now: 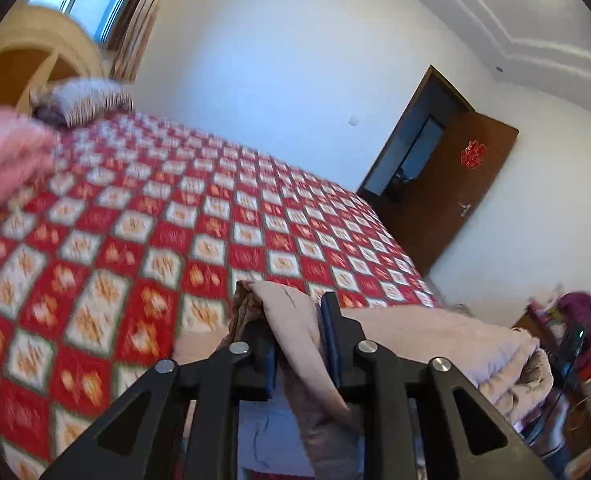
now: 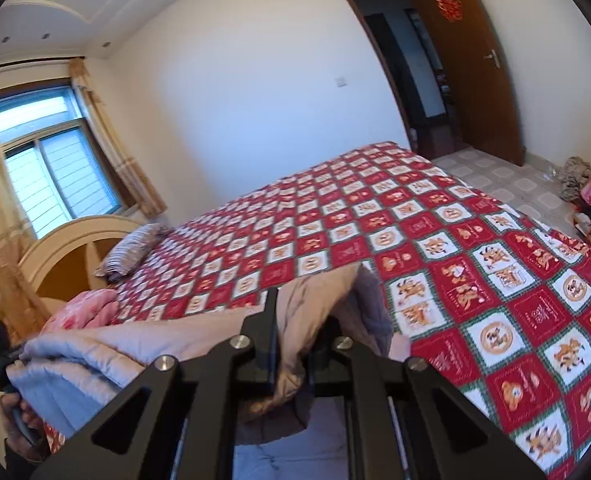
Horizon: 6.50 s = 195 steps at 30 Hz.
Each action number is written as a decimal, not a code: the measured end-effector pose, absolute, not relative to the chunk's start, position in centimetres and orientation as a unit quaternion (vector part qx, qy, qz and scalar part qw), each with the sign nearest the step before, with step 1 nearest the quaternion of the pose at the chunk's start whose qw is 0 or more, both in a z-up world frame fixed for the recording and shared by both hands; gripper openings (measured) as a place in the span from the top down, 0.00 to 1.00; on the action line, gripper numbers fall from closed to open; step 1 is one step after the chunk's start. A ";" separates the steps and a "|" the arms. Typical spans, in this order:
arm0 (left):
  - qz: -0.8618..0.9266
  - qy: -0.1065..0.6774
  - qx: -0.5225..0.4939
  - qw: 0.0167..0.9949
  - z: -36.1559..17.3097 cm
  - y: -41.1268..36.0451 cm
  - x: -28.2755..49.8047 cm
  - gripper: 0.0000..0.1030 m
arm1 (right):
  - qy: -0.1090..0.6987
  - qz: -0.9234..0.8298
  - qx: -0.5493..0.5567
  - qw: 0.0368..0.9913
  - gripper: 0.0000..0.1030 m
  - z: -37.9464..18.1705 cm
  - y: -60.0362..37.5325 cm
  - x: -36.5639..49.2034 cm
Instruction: Fold large clothes
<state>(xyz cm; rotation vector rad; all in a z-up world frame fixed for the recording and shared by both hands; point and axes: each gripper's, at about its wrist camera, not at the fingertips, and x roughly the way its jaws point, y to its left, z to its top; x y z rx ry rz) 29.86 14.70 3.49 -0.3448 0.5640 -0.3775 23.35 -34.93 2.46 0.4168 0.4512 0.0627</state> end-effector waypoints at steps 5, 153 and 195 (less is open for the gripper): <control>-0.103 0.298 -0.081 0.946 1.4 10.6 34.7 0.77 | 0.250 -0.007 0.184 0.951 0.88 0.5 -34.5 29.5; 0.045 0.406 -0.176 0.896 -20.7 11.7 30.0 0.05 | 0.410 -0.028 -0.063 0.910 0.00 -18.3 -12.6 33.4; -0.012 0.220 -0.105 0.970 -5.0 14.5 19.1 0.82 | 0.371 0.141 -0.053 0.916 0.02 -16.9 -6.0 21.6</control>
